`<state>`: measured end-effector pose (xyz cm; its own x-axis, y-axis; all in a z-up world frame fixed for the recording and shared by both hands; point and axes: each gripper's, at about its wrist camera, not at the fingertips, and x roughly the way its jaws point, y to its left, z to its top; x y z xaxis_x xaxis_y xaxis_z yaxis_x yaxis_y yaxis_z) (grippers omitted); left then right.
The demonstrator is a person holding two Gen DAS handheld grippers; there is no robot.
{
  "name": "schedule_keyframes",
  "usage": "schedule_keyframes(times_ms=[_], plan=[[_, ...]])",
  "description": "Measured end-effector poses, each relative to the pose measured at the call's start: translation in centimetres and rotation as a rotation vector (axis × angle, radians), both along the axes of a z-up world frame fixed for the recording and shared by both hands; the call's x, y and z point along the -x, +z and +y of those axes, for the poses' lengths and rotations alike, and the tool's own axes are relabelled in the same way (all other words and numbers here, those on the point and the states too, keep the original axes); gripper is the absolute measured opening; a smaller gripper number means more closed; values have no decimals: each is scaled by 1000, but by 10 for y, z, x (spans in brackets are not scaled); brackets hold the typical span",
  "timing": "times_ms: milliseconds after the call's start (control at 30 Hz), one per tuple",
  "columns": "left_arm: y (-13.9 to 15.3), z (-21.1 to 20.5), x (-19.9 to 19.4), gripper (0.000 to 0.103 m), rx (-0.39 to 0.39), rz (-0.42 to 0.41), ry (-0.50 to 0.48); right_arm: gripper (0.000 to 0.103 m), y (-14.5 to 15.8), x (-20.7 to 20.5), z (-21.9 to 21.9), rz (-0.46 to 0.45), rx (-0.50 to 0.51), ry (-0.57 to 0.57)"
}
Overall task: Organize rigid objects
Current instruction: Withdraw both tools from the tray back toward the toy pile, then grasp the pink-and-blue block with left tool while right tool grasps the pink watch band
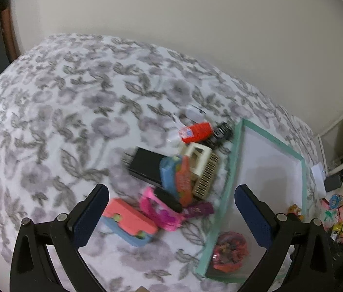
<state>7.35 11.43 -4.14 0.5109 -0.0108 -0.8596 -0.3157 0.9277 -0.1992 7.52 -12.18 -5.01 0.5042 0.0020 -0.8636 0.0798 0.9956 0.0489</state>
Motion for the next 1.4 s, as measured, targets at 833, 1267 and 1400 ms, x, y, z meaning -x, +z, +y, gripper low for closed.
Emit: schedule_keyframes(times_ms=[833,1267,1400], plan=[[-48,70,17,103,11,220,141,100,-26,7,129,49,-56,342],[-96,44,6,103,59,355,73,97,-41,7,130,101,-9,377],[-103,40,6,103,57,379,62,97,-46,8,130,118,21,392]])
